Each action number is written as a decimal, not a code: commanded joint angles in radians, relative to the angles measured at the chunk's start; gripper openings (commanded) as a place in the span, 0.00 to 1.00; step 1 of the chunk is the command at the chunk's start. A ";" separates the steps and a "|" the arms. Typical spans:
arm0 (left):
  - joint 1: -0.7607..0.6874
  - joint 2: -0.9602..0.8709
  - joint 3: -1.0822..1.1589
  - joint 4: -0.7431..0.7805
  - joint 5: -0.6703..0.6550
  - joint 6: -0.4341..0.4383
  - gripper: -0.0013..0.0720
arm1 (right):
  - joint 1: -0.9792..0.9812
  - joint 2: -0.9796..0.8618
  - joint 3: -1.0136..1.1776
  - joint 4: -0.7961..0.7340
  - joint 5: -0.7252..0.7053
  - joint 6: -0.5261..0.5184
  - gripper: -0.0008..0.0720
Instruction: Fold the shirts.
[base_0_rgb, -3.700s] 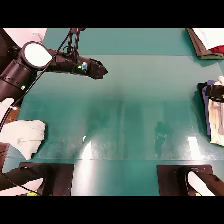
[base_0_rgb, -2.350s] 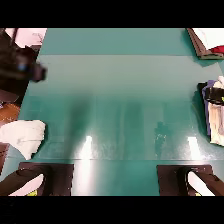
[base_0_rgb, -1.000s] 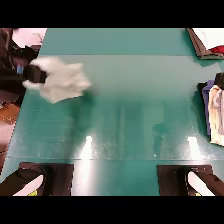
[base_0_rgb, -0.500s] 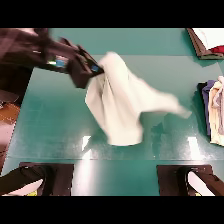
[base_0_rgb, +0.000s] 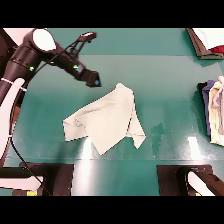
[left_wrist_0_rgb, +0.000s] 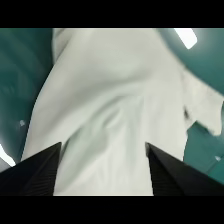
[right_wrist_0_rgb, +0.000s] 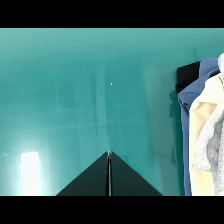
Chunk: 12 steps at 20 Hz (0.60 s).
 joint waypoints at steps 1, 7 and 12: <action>0.095 0.029 -0.103 -0.002 -0.128 -0.044 0.87 | 0.001 0.000 0.001 0.000 0.009 0.000 0.04; 0.088 0.304 -0.697 -0.044 0.065 -0.060 0.87 | 0.001 0.000 -0.023 0.006 0.025 0.000 0.04; 0.088 0.605 -1.112 -0.215 0.226 -0.175 0.86 | 0.001 0.000 -0.078 0.008 0.024 0.001 0.04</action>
